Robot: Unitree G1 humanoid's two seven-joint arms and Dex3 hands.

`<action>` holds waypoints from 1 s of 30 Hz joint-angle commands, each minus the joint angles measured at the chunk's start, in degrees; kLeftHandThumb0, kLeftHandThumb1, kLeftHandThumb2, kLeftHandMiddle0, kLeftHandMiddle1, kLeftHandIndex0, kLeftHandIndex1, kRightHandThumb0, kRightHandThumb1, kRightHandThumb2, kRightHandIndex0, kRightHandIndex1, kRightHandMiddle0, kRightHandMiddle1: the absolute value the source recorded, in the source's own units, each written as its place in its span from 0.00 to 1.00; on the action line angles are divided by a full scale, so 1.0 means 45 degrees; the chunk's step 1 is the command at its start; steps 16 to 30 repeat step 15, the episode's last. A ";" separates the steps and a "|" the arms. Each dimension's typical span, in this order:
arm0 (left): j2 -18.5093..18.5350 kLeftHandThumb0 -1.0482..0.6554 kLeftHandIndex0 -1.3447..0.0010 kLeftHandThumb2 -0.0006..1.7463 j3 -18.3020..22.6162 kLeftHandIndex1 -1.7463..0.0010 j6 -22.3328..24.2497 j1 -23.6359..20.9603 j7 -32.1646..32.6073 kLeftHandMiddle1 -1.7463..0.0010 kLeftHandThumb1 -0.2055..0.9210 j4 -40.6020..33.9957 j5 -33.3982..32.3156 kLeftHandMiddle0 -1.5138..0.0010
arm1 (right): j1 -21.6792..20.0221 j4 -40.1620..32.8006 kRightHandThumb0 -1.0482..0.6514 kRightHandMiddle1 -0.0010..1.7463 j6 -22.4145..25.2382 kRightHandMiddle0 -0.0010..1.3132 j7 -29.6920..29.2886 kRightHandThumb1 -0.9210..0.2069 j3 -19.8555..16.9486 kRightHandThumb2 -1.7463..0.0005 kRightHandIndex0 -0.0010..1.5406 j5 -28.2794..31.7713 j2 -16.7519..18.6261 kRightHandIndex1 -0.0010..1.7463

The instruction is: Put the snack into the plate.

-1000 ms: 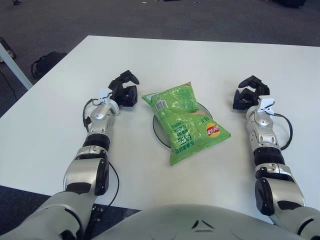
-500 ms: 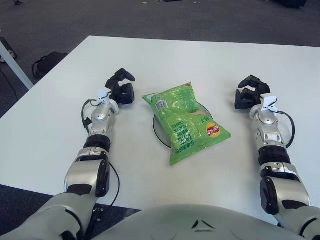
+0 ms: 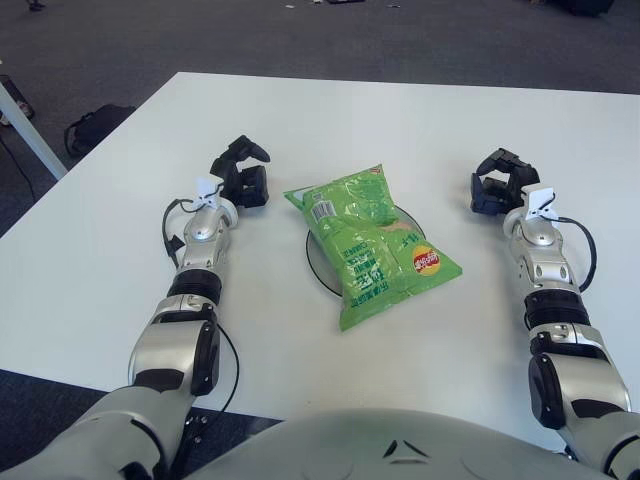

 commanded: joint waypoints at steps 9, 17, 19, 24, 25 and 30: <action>-0.0328 0.35 0.58 0.71 -0.0074 0.00 -0.0152 0.1224 0.0064 0.00 0.52 0.0806 0.0137 0.25 | 0.0879 0.0308 0.35 1.00 0.1426 0.43 0.0217 0.48 0.0519 0.29 0.78 -0.0395 0.0140 1.00; -0.0329 0.35 0.59 0.70 -0.0062 0.00 -0.0178 0.1186 -0.0004 0.00 0.53 0.0892 0.0103 0.26 | 0.0882 0.0255 0.35 1.00 0.1536 0.43 0.0148 0.48 0.0532 0.29 0.77 -0.0525 0.0137 1.00; -0.0329 0.35 0.59 0.70 -0.0062 0.00 -0.0178 0.1186 -0.0004 0.00 0.53 0.0892 0.0103 0.26 | 0.0882 0.0255 0.35 1.00 0.1536 0.43 0.0148 0.48 0.0532 0.29 0.77 -0.0525 0.0137 1.00; -0.0329 0.35 0.59 0.70 -0.0062 0.00 -0.0178 0.1186 -0.0004 0.00 0.53 0.0892 0.0103 0.26 | 0.0882 0.0255 0.35 1.00 0.1536 0.43 0.0148 0.48 0.0532 0.29 0.77 -0.0525 0.0137 1.00; -0.0329 0.35 0.59 0.70 -0.0062 0.00 -0.0178 0.1186 -0.0004 0.00 0.53 0.0892 0.0103 0.26 | 0.0882 0.0255 0.35 1.00 0.1536 0.43 0.0148 0.48 0.0532 0.29 0.77 -0.0525 0.0137 1.00; -0.0329 0.35 0.59 0.70 -0.0062 0.00 -0.0178 0.1186 -0.0004 0.00 0.53 0.0892 0.0103 0.26 | 0.0882 0.0255 0.35 1.00 0.1536 0.43 0.0148 0.48 0.0532 0.29 0.77 -0.0525 0.0137 1.00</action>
